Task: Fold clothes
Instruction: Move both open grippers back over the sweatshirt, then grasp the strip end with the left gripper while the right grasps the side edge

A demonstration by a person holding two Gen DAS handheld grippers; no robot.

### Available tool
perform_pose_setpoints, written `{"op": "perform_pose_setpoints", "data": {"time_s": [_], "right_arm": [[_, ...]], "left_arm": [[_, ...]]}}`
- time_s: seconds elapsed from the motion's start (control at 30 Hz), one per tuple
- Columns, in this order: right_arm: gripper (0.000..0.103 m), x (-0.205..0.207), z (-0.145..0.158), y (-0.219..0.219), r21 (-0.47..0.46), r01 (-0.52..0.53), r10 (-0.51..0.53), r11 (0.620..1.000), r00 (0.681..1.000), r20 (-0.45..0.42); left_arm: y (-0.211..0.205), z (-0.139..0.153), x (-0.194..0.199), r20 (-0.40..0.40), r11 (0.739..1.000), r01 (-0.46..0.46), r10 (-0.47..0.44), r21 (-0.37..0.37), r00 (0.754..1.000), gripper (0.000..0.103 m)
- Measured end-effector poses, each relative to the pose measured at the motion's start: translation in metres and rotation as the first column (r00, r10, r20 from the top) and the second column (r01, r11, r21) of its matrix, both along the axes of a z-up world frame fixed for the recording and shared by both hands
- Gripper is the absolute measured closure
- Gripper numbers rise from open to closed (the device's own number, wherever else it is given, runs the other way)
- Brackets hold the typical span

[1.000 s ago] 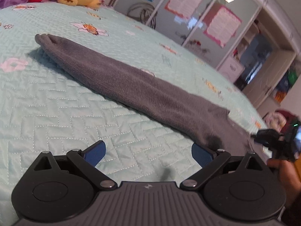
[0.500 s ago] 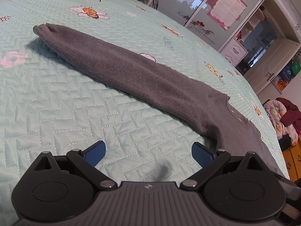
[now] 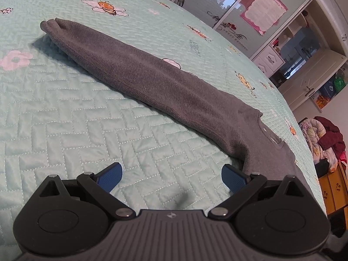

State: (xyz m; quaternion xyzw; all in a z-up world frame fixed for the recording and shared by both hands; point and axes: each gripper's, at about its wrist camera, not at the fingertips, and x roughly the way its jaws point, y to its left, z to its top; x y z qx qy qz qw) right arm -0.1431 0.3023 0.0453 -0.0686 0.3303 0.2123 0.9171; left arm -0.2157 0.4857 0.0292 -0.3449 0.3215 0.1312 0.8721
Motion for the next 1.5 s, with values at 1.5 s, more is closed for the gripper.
{"op": "perform_pose_setpoints", "data": {"time_s": [1.5], "right_arm": [[0.085, -0.005, -0.005, -0.025, 0.15, 0.02, -0.019, 0.988, 1.0, -0.012]], "left_arm": [[0.06, -0.022, -0.042, 0.248, 0.912, -0.217, 0.313, -0.349, 0.917, 0.003]]}}
